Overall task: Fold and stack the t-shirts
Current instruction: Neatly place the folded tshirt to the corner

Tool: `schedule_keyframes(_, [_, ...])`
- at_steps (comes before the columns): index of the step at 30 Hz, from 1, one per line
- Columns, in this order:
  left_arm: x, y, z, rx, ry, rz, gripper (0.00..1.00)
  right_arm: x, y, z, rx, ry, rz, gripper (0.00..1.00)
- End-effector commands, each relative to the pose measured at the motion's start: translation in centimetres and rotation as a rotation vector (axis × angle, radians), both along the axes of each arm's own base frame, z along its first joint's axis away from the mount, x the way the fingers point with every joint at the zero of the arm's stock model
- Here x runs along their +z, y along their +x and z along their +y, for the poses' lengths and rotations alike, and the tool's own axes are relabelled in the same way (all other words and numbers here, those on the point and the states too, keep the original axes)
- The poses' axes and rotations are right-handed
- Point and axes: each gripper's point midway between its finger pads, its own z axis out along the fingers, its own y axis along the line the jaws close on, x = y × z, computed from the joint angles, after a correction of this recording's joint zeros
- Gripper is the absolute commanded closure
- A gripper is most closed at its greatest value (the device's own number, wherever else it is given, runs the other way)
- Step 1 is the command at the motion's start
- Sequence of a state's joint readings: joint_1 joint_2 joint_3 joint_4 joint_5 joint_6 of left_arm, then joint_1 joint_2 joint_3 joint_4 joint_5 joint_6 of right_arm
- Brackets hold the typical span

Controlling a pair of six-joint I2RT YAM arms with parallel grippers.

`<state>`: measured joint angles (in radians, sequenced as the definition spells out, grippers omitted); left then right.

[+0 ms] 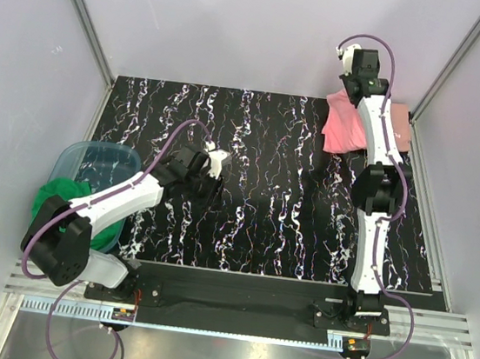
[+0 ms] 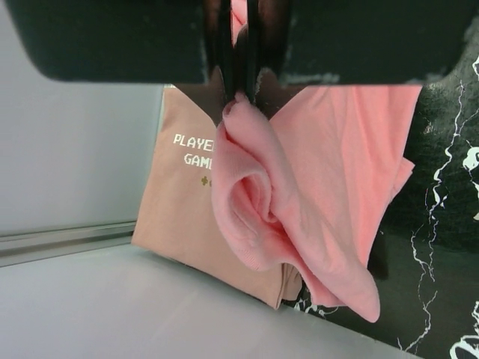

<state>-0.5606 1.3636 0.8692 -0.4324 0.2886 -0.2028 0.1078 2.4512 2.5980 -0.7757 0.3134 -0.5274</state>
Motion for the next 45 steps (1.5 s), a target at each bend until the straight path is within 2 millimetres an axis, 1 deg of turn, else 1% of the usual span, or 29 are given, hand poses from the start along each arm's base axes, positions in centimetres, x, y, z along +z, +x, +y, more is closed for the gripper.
schedule_keyframes(1, [1.4, 0.7, -0.8, -0.022, -0.043, -0.031, 0.6, 9.5, -1.3, -0.4, -0.003, -0.021, -0.183, 1.0])
schedule_keyframes(2, [1.4, 0.8, -0.9, -0.021, -0.046, -0.032, 0.6, 10.0, -1.4, -0.5, -0.003, -0.021, -0.19, 1.0])
schedule_keyframes(4, [1.4, 0.7, -0.9, -0.023, -0.051, -0.032, 0.6, 10.2, -1.5, -0.4, -0.005, -0.024, -0.193, 1.0])
schedule_keyframes(13, [1.5, 0.4, -0.9, -0.027, -0.057, -0.032, 0.6, 10.1, -1.5, -0.5, 0.015, -0.052, -0.188, 1.0])
schedule_keyframes(16, [1.4, 0.4, -0.9, -0.027, -0.057, -0.032, 0.6, 9.1, -1.1, -0.3, 0.028, -0.048, -0.175, 1.0])
schedule_keyframes(18, [1.2, 0.2, -0.8, -0.029, -0.056, -0.027, 0.6, 8.9, -0.9, -0.4, 0.028, -0.057, -0.172, 1.0])
schedule_keyframes(19, [1.4, 0.2, -0.9, -0.03, -0.059, -0.031, 0.6, 8.4, -0.6, -0.7, 0.02, -0.067, -0.166, 1.0])
schedule_keyframes(22, [1.1, 0.0, -0.7, -0.03, -0.052, -0.027, 0.6, 7.8, -0.3, -0.8, 0.02, -0.079, -0.16, 1.0])
schedule_keyframes(28, [1.2, 0.1, -0.7, -0.029, -0.055, -0.026, 0.6, 8.5, 0.0, -1.7, 0.012, -0.085, -0.185, 1.0])
schedule_keyframes(30, [1.1, 0.0, -0.8, -0.03, -0.058, -0.024, 0.6, 8.3, 0.1, -2.1, 0.007, -0.084, -0.186, 1.0])
schedule_keyframes(34, [1.1, 0.0, -0.8, -0.03, -0.057, -0.019, 0.6, 7.5, 0.3, -2.8, 0.001, -0.09, -0.17, 1.0])
schedule_keyframes(35, [1.1, -0.1, -0.8, -0.033, -0.055, -0.019, 0.6, 6.9, 0.3, -2.9, 0.002, -0.094, -0.157, 1.0])
schedule_keyframes(37, [0.9, -0.1, -0.7, -0.029, -0.051, -0.012, 0.6, 6.9, 0.2, -3.6, -0.006, -0.086, -0.161, 1.0])
schedule_keyframes(39, [0.9, -0.1, -0.7, -0.03, -0.055, -0.012, 0.6, 6.5, 0.3, -4.3, -0.013, -0.084, -0.154, 1.0])
schedule_keyframes(45, [0.9, 0.0, -0.9, -0.032, -0.055, -0.003, 0.59, 5.3, 0.9, -4.9, -0.013, -0.08, -0.141, 1.0])
